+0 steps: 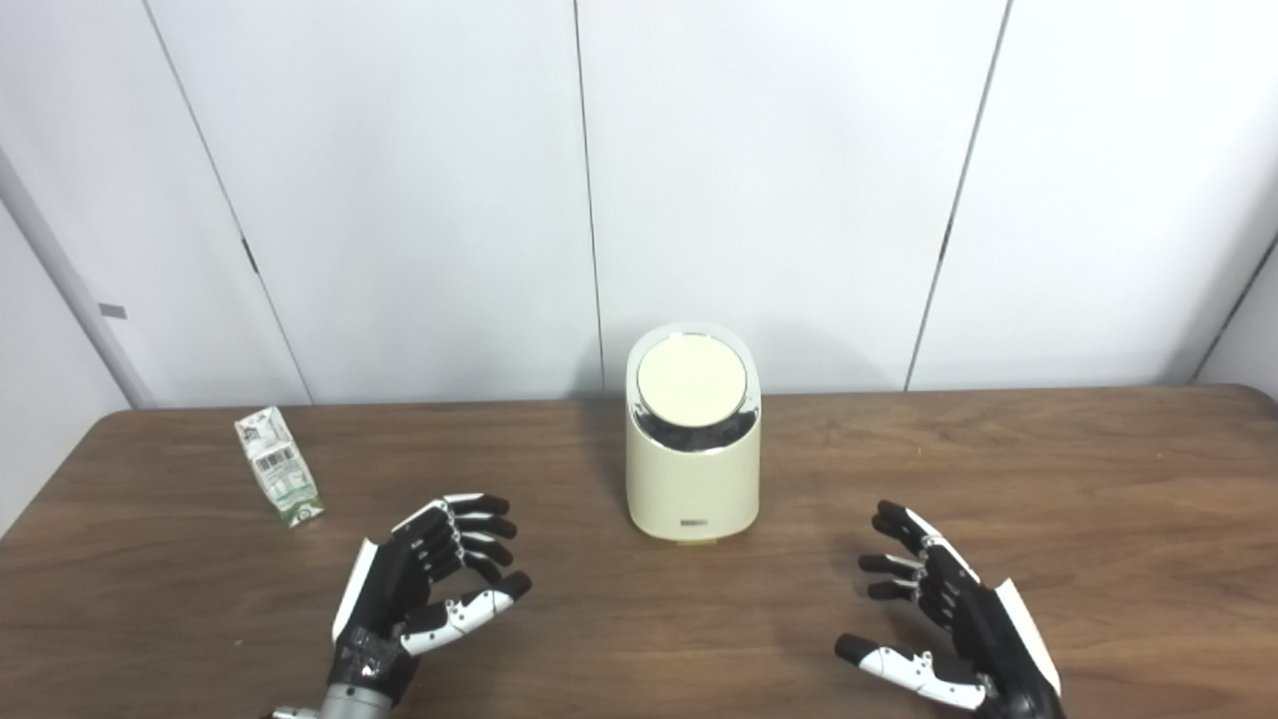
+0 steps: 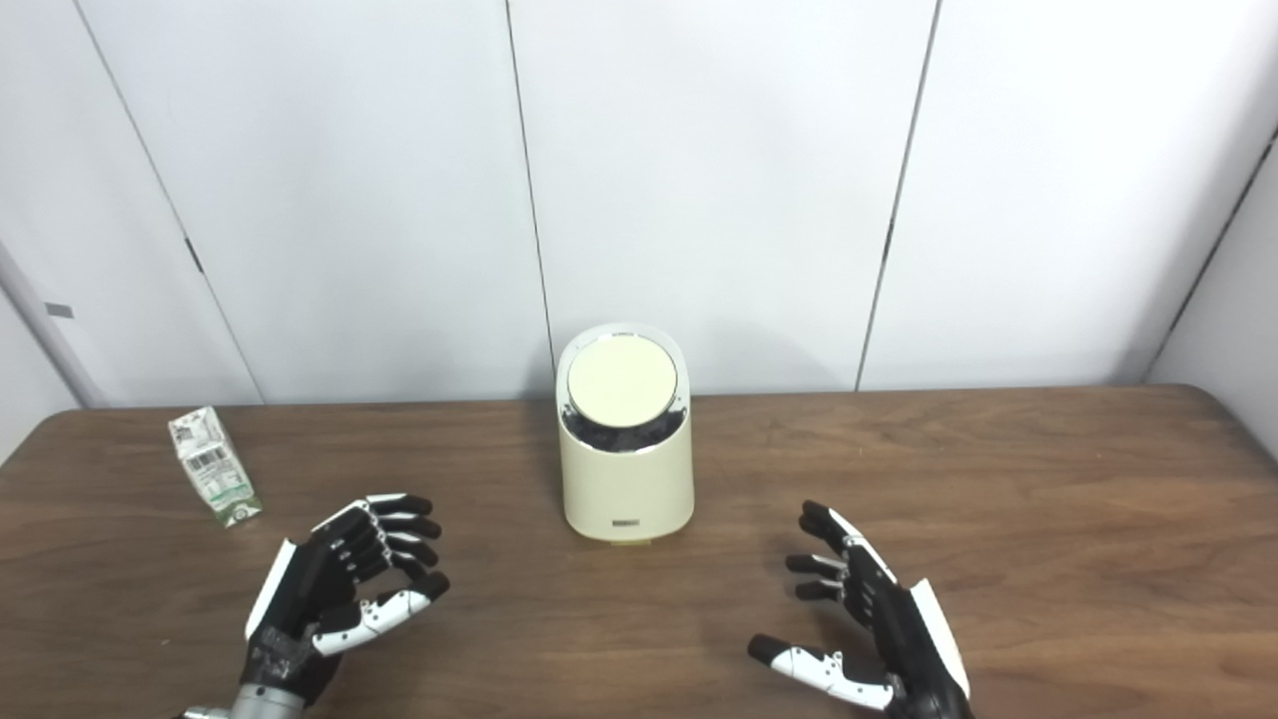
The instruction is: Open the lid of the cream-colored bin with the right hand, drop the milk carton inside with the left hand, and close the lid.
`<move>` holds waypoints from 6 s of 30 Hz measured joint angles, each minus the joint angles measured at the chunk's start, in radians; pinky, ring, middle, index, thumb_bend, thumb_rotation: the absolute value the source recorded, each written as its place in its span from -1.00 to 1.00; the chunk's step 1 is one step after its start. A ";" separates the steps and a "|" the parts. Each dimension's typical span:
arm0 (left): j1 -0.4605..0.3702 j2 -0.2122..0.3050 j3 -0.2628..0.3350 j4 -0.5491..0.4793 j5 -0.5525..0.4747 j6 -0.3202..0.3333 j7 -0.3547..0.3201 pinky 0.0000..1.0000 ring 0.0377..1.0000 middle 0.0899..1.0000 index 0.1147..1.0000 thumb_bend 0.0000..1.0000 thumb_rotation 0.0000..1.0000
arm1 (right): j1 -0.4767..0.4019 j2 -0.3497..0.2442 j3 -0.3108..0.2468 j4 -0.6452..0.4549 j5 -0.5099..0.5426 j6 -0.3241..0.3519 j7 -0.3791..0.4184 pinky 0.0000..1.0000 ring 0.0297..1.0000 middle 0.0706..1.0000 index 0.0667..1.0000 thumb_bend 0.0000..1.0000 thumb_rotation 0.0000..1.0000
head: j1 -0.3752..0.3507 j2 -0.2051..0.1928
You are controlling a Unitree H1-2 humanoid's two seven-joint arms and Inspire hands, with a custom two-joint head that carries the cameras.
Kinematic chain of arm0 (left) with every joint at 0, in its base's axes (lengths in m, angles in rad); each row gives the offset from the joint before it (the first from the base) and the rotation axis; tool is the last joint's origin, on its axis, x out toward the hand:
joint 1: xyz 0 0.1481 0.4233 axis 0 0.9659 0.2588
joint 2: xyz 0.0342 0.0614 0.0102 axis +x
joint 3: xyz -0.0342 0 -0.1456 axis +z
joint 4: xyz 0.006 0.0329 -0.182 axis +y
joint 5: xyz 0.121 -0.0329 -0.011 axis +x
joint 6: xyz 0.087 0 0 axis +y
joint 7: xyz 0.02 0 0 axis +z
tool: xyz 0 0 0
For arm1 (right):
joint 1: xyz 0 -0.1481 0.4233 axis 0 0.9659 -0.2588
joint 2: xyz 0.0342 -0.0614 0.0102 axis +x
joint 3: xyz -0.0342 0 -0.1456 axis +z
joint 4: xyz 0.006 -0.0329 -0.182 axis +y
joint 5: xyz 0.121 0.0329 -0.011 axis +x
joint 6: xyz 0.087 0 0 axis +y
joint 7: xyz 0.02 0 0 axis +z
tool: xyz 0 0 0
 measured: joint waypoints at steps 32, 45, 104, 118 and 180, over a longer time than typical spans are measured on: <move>-0.076 0.004 0.001 0.107 -0.011 -0.076 -0.024 0.07 0.29 0.45 0.51 0.34 -0.90 | -0.094 -0.027 0.003 -0.042 -0.033 0.035 0.006 0.29 0.54 0.72 0.76 0.41 -0.45 | -0.029 -0.069; -0.118 0.006 0.007 0.171 -0.023 -0.114 -0.043 0.04 0.30 0.46 0.50 0.32 -0.95 | -0.325 -0.071 0.007 -0.117 -0.178 0.301 0.020 0.47 0.70 0.75 0.80 0.55 -0.20 | -0.046 -0.097; -0.138 0.006 0.009 0.193 -0.020 -0.116 -0.043 0.08 0.31 0.46 0.49 0.38 -0.88 | -0.785 -0.073 0.286 0.255 -0.457 0.564 0.084 0.32 0.68 0.85 0.85 0.87 -0.43 | -0.023 -0.078; -0.136 0.006 0.008 0.186 -0.014 -0.112 -0.038 0.06 0.30 0.45 0.47 0.37 -0.88 | -0.784 -0.086 0.310 0.281 -0.460 0.562 0.111 0.53 0.80 0.88 0.85 0.84 -0.44 | -0.011 -0.071; -0.120 0.002 0.009 0.157 -0.014 -0.096 -0.039 0.03 0.29 0.44 0.46 0.42 -0.82 | -0.306 -0.081 0.005 -0.129 -0.257 0.396 0.193 0.42 0.72 0.83 0.83 0.66 -0.38 | 0.018 -0.057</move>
